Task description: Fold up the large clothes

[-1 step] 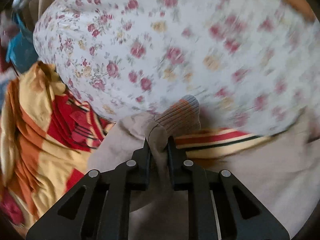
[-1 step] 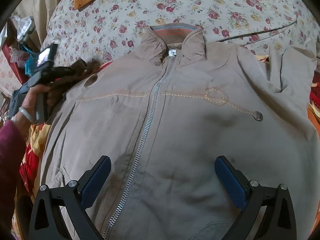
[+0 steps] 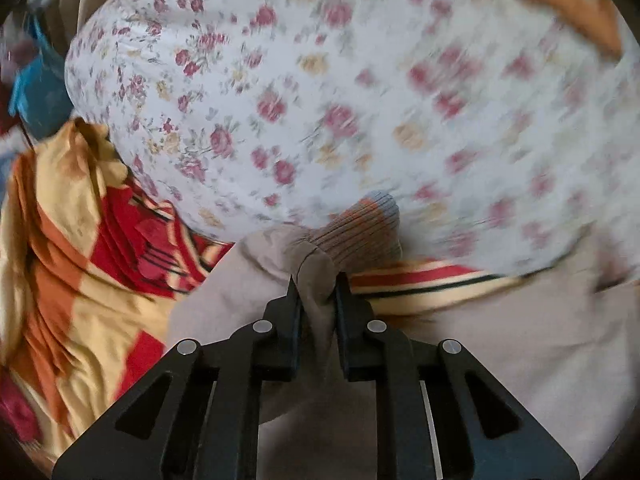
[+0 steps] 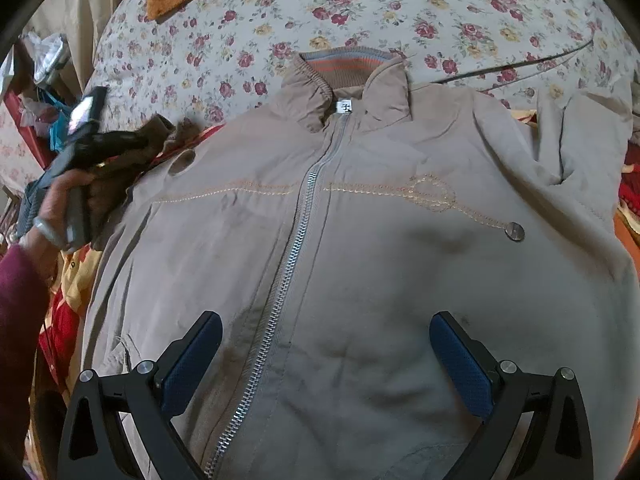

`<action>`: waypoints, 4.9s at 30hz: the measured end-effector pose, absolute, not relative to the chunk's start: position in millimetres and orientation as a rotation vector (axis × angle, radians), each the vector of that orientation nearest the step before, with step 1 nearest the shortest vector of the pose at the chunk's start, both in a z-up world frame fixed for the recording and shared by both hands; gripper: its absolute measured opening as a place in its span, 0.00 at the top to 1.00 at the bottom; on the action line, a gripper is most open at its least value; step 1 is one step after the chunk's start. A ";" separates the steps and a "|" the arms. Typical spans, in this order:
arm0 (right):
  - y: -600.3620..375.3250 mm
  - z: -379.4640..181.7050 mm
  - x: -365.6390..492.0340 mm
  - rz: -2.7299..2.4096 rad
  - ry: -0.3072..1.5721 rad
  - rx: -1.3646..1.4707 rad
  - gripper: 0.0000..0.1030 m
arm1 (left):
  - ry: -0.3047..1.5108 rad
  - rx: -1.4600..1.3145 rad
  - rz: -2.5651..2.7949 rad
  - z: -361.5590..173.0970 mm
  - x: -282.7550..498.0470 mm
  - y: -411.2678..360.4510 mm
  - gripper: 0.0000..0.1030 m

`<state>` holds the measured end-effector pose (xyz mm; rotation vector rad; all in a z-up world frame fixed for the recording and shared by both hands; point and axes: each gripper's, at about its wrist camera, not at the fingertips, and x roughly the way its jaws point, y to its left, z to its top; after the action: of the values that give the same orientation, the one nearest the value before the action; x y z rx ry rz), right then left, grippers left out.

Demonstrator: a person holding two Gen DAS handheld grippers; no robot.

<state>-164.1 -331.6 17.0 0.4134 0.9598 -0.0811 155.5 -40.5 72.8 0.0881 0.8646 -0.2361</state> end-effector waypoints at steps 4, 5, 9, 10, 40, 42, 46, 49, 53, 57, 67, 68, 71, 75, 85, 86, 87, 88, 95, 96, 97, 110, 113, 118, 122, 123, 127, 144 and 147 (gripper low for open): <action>-341.6 24.4 -169.2 -0.094 0.952 0.455 0.00 | 0.818 0.050 -0.359 112.0 110.9 -59.8 0.87; -343.7 27.0 -170.8 -0.102 0.945 0.458 0.00 | 0.811 0.044 -0.385 119.9 103.0 -66.1 0.87; -353.5 39.6 -179.6 -0.129 0.918 0.476 0.00 | 0.780 0.004 -0.508 146.1 52.1 -103.6 0.87; -356.3 42.2 -182.0 -0.131 0.912 0.486 0.00 | 0.768 -0.002 -0.541 149.3 34.9 -118.9 0.87; -384.3 35.5 -148.0 -0.045 0.915 0.722 0.00 | 0.797 0.024 -0.354 98.6 -56.6 -67.5 0.45; -381.9 24.2 -124.4 -0.020 0.948 0.770 0.00 | 0.784 -0.014 -0.263 92.2 -46.9 -38.9 0.45; -373.7 22.2 -95.1 -0.017 0.909 0.754 0.24 | 0.804 -0.110 -0.078 74.5 -20.5 20.2 0.45; -361.0 20.3 -76.2 0.005 0.936 0.704 0.55 | 0.848 -0.200 -0.056 63.0 -9.8 38.3 0.45; -348.6 28.6 -69.9 -0.018 0.924 0.556 0.75 | 0.880 -0.249 -0.081 58.5 -8.2 36.2 0.45; -369.4 62.0 -93.9 -0.084 0.800 0.504 0.82 | 0.839 -0.202 -0.102 68.1 -13.2 20.2 0.45; -428.7 20.5 -108.7 -0.269 0.932 0.520 0.77 | 0.841 -0.046 -0.248 58.1 -21.5 -51.0 0.45; -430.8 19.5 -109.6 -0.263 0.943 0.535 0.72 | 0.841 -0.015 -0.253 56.0 -21.6 -57.3 0.45; -446.1 25.6 -124.2 -0.309 0.918 0.596 0.49 | 0.874 0.100 -0.227 40.9 -18.4 -74.9 0.45; -454.9 44.8 -149.6 -0.360 0.857 0.577 0.49 | 0.941 0.101 -0.217 22.7 -10.9 -76.6 0.45; -439.0 62.0 -143.1 -0.375 0.801 0.452 0.52 | 0.957 0.104 -0.220 11.9 -10.5 -81.5 0.45; -436.8 54.4 -136.6 -0.354 0.828 0.442 0.52 | 0.956 0.108 -0.219 11.9 -10.8 -82.2 0.45; -435.7 45.4 -132.3 -0.342 0.862 0.430 0.52 | 0.954 0.112 -0.218 12.0 -11.0 -83.0 0.45; -435.5 35.9 -127.0 -0.342 0.895 0.425 0.54 | 0.952 0.116 -0.219 11.9 -11.5 -83.6 0.45; -442.4 15.5 -122.6 -0.336 0.996 0.476 0.54 | 0.954 0.111 -0.219 12.6 -12.6 -83.0 0.44; -443.2 21.8 -126.3 -0.332 0.986 0.499 0.54 | 0.952 0.113 -0.218 13.5 -13.4 -83.1 0.45; -443.0 28.6 -129.3 -0.329 0.969 0.509 0.54 | 0.947 0.115 -0.216 14.8 -14.7 -83.1 0.45; -436.4 12.3 -91.1 -0.368 0.982 0.383 0.54 | 0.924 0.148 -0.214 17.6 -19.5 -88.3 0.44; -429.9 15.0 -84.8 -0.378 1.005 0.311 0.54 | 0.926 0.146 -0.214 17.5 -19.6 -88.6 0.45; -426.5 37.0 -102.5 -0.346 0.992 0.329 0.54 | 0.916 0.149 -0.211 21.0 -22.8 -87.7 0.45; -418.9 39.6 -116.0 -0.323 1.004 0.304 0.53 | 0.906 0.145 -0.214 26.2 -28.6 -87.8 0.45; -415.9 35.5 -116.1 -0.317 1.025 0.287 0.53 | 0.902 0.145 -0.217 28.1 -31.3 -88.2 0.45; -411.4 32.4 -118.4 -0.306 1.067 0.253 0.53 | 0.887 0.145 -0.230 35.6 -43.8 -91.4 0.45; -462.1 37.2 -218.4 -0.364 0.925 0.515 0.34 | 0.880 0.182 -0.331 48.8 -69.9 -143.1 0.45; -467.4 29.6 -221.8 -0.386 0.942 0.529 0.34 | 0.897 0.160 -0.340 46.2 -66.3 -148.4 0.45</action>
<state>-221.8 -467.4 29.6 0.5292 0.9423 -0.3862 -66.3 -148.4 46.2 0.1598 0.8966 -0.3398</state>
